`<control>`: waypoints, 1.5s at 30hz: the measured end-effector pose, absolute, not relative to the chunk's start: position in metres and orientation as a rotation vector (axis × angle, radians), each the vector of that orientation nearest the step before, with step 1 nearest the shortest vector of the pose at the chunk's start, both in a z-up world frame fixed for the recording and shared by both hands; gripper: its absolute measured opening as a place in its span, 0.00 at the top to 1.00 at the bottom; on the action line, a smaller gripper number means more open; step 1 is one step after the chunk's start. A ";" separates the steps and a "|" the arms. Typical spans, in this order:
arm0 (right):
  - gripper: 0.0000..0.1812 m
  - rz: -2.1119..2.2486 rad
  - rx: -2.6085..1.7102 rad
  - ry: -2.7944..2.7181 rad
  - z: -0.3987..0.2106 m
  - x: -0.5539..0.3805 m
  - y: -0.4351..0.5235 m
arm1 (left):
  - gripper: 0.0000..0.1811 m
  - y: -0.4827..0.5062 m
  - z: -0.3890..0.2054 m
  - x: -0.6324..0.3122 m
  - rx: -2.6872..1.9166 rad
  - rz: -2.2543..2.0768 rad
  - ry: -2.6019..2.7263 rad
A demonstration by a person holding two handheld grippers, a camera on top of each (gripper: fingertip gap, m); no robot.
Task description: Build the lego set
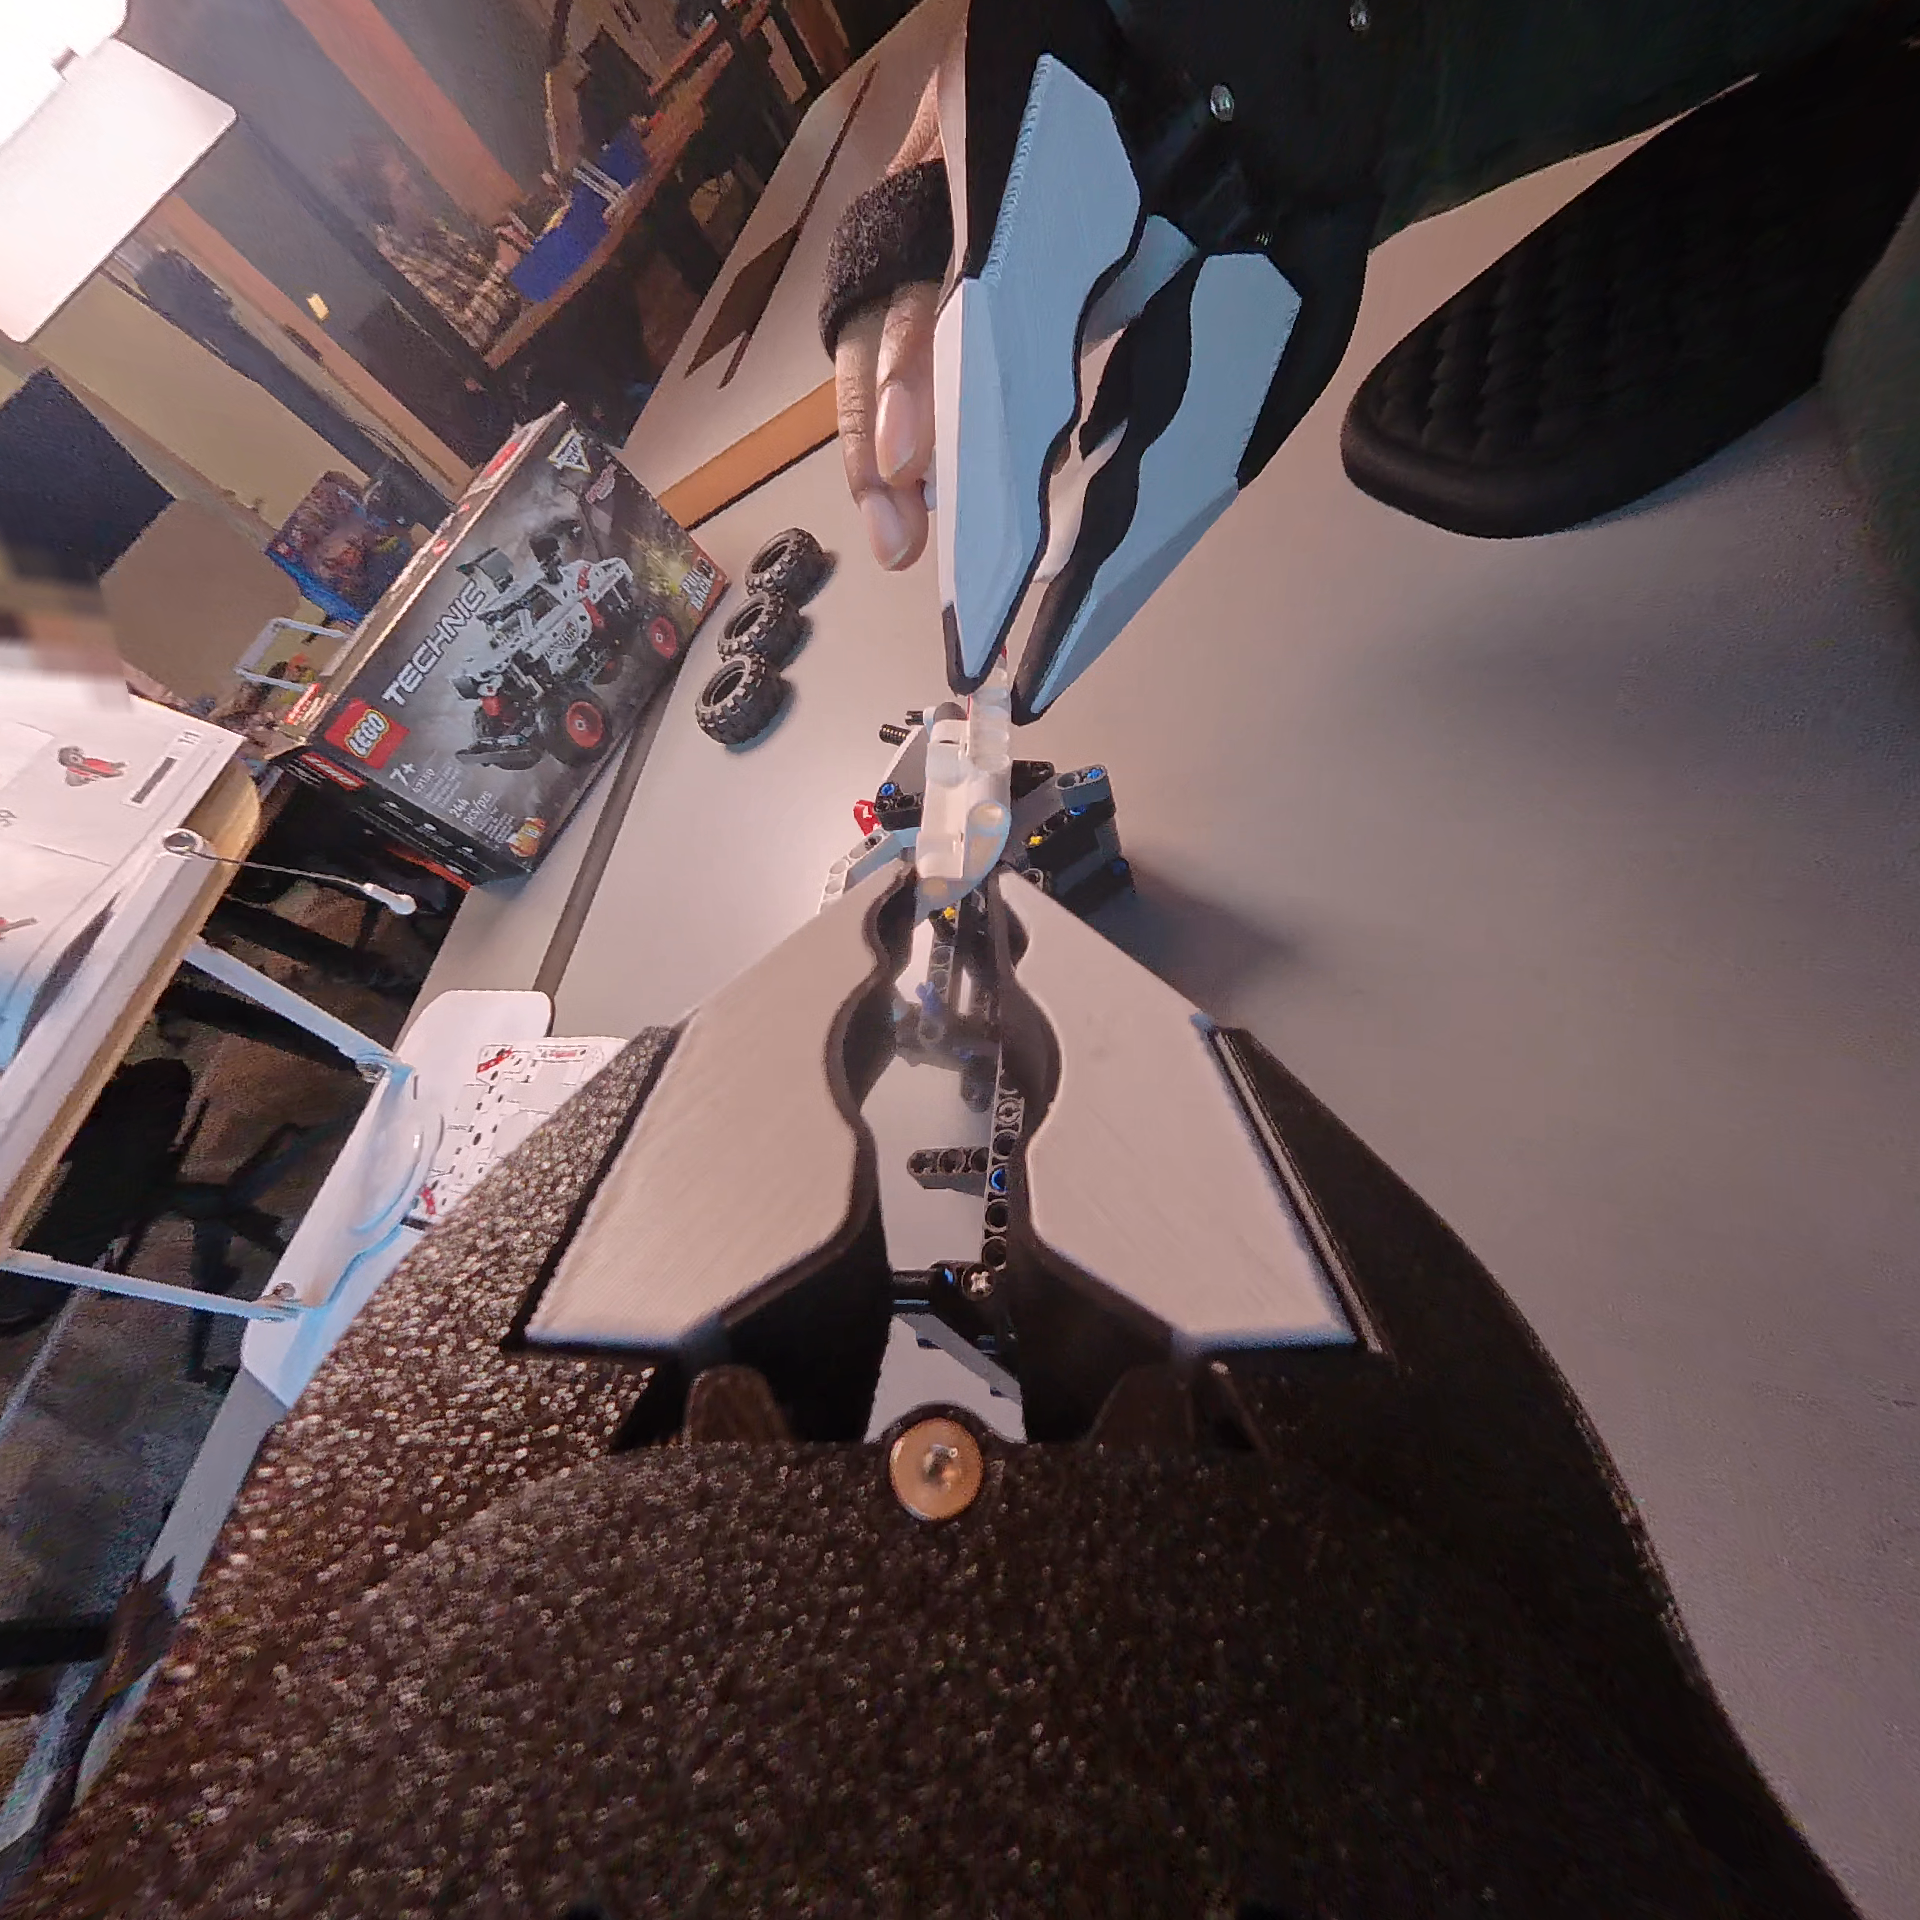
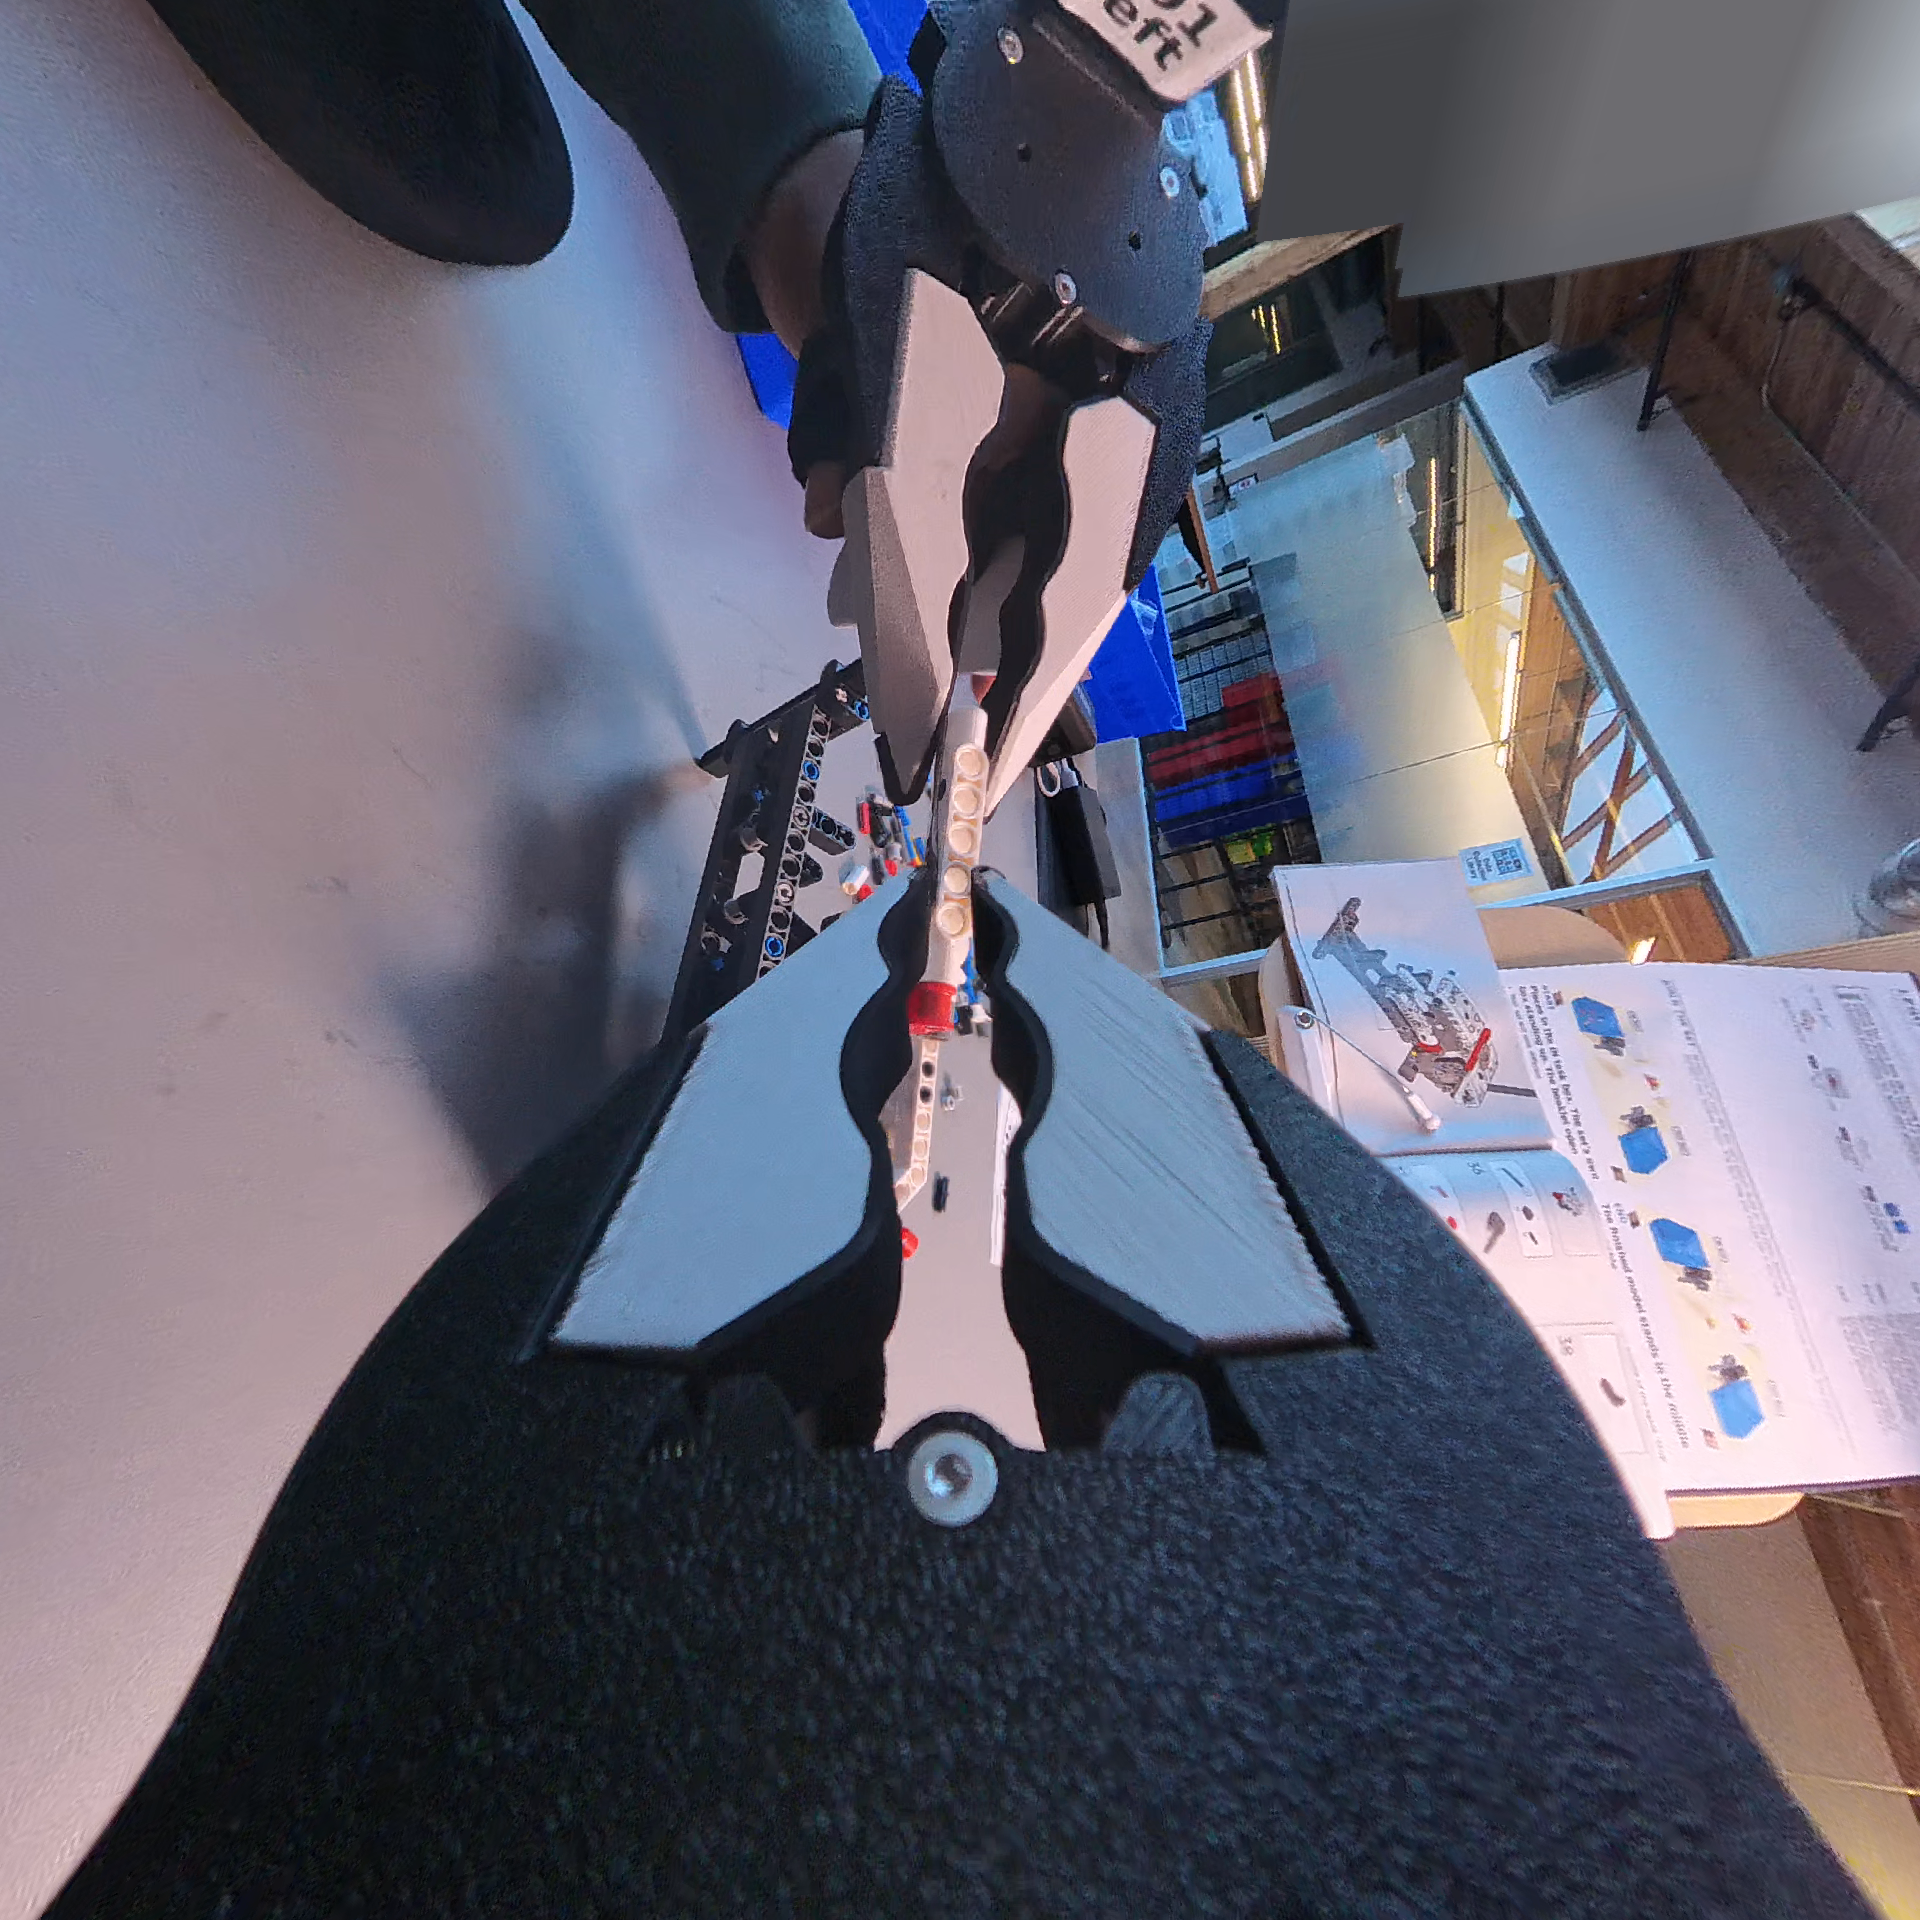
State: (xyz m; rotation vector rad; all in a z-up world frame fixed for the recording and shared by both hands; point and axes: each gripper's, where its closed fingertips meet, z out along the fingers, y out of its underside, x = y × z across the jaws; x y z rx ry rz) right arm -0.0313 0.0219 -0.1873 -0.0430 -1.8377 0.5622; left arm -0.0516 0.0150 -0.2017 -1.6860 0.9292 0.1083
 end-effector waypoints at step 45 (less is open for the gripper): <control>0.85 0.905 -0.605 -1.903 -0.188 -0.068 0.051 | 0.88 0.028 -0.183 -0.060 -1.893 -0.887 0.203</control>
